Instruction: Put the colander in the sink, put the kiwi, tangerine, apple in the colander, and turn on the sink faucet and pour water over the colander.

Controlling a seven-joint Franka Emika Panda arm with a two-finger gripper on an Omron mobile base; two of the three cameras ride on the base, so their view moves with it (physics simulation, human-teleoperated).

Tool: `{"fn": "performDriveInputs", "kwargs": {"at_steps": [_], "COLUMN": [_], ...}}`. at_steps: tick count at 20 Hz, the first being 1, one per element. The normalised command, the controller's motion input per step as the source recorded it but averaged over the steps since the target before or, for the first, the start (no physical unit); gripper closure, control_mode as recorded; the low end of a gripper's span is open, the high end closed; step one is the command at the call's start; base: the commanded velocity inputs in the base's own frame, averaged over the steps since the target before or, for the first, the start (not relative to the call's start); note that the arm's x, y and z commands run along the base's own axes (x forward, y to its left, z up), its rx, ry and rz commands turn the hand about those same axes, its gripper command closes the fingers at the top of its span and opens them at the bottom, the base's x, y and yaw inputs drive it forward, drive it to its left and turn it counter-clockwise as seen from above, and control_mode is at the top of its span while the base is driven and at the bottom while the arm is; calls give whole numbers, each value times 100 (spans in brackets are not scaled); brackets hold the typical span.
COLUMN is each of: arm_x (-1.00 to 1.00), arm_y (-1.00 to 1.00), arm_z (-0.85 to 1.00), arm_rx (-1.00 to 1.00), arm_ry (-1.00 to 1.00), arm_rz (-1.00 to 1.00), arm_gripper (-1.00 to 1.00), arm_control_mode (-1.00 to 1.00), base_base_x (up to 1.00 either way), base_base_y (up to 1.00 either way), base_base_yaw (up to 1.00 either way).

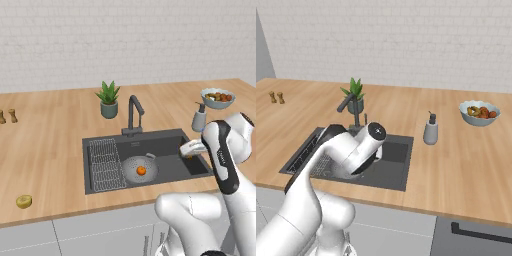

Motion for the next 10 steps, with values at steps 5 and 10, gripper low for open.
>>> {"fn": "performDriveInputs", "kwargs": {"at_steps": [5, 10], "arm_x": [50, 57], "arm_y": [94, 55], "arm_z": [-39, -42], "arm_rx": [1, 1], "arm_ry": [16, 11], "arm_rz": [19, 18], "arm_gripper": [100, 100], "arm_control_mode": [-100, -100], "base_base_x": [0, 0], "base_base_y": [0, 0], "base_base_yaw": [0, 0]}}
